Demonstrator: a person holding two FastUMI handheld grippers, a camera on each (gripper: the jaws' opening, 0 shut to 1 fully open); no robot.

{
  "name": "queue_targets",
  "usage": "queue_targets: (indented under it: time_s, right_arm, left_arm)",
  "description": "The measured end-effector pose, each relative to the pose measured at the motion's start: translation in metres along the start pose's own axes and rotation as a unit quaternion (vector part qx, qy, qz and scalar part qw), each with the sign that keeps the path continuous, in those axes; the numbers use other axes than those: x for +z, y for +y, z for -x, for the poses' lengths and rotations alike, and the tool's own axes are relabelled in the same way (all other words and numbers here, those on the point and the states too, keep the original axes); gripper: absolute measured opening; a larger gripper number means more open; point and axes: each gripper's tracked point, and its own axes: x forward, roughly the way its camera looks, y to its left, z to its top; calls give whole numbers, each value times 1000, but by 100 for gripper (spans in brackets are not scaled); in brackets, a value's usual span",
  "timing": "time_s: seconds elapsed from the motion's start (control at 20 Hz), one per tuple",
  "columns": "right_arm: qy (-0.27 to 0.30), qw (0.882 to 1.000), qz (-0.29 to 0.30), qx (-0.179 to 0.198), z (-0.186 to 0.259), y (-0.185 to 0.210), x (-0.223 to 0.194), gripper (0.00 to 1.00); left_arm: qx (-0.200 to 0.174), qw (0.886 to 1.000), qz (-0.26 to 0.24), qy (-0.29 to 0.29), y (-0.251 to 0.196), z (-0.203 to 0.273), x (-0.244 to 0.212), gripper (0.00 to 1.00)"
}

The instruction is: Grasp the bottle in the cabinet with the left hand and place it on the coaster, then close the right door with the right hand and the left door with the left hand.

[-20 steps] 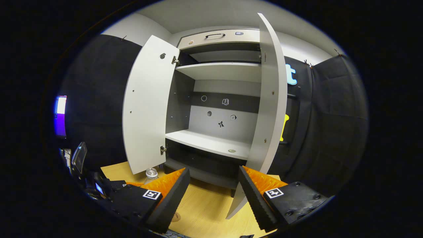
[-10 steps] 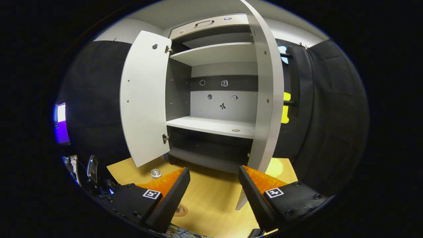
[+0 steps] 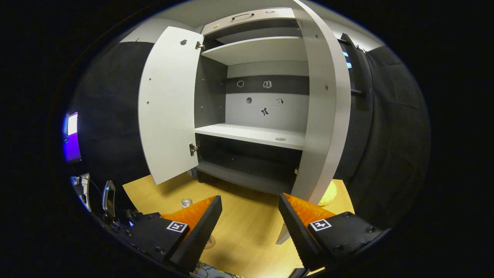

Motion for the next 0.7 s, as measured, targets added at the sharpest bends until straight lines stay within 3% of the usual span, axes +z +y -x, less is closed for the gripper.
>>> queue_targets:
  time_s: [0.7]
  right_arm:
    - [3, 1000, -22, 1, 14, 1, -4, 98]
  left_arm:
    - [-1, 1000, -8, 14, -8, 3, -1, 81]
